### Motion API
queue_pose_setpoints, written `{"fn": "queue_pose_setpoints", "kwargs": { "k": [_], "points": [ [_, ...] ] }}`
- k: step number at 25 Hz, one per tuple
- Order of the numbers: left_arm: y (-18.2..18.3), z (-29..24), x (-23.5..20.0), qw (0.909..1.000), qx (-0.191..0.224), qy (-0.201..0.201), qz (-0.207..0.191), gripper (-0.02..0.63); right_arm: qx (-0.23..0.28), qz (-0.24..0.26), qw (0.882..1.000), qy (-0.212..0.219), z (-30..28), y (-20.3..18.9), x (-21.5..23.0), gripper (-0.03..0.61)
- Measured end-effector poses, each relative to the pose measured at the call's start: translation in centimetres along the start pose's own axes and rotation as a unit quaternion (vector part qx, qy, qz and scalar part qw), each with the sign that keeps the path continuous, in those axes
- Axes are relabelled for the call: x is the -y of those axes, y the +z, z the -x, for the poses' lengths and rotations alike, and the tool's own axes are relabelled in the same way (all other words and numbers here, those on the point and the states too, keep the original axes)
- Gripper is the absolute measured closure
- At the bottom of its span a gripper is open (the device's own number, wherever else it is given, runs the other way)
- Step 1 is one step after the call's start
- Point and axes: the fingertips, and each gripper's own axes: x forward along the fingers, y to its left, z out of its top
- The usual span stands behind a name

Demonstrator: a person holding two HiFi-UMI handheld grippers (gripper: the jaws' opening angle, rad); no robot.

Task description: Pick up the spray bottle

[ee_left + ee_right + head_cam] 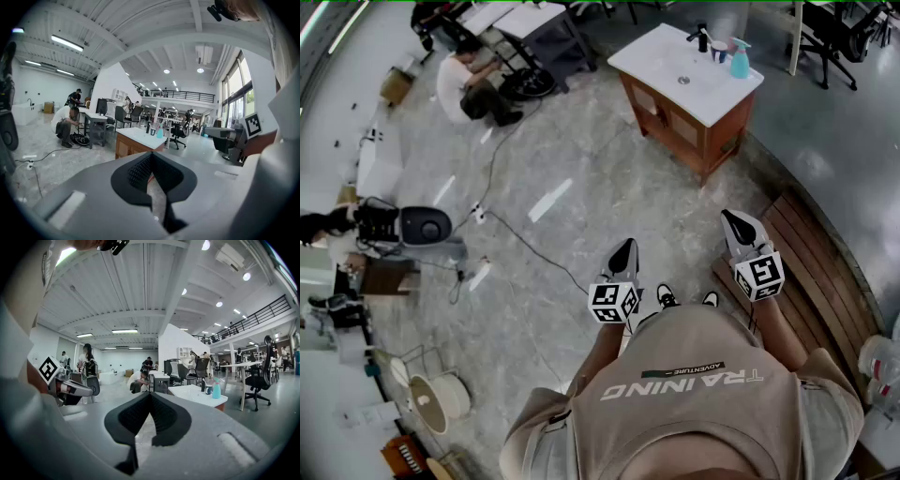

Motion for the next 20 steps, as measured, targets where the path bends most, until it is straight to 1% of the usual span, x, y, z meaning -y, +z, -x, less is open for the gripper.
{"fn": "queue_pose_setpoints", "kwargs": {
  "k": [3,9,12,15,17,20],
  "points": [
    [0.8,0.5,-0.9,0.9999,-0.003,-0.012,0.004,0.598,-0.004,-0.008,1.0,-0.006,0.0,0.2,-1.3,0.577],
    [1.5,-0.3,-1.6,0.9988,0.002,-0.047,-0.012,0.598,-0.012,-0.019,0.999,-0.024,-0.8,-0.7,-2.6,0.577],
    [1.4,-0.5,-2.7,0.9984,0.001,-0.052,-0.021,0.598,-0.006,-0.021,0.999,-0.044,-1.3,-0.6,-3.0,0.577],
    [1.3,-0.6,-3.7,0.9982,-0.001,-0.057,-0.019,0.598,-0.01,-0.022,0.998,-0.058,-1.7,-0.5,-3.5,0.577],
    [0.9,-0.7,-4.0,0.9982,-0.002,-0.059,-0.013,0.598,-0.021,-0.024,0.998,-0.06,-1.9,-1.1,-3.8,0.577],
    [-0.6,-0.7,-4.8,0.9985,-0.008,-0.054,-0.002,0.598,-0.038,-0.022,0.998,-0.051,-2.2,-2.0,-4.6,0.577]
  ]
}}
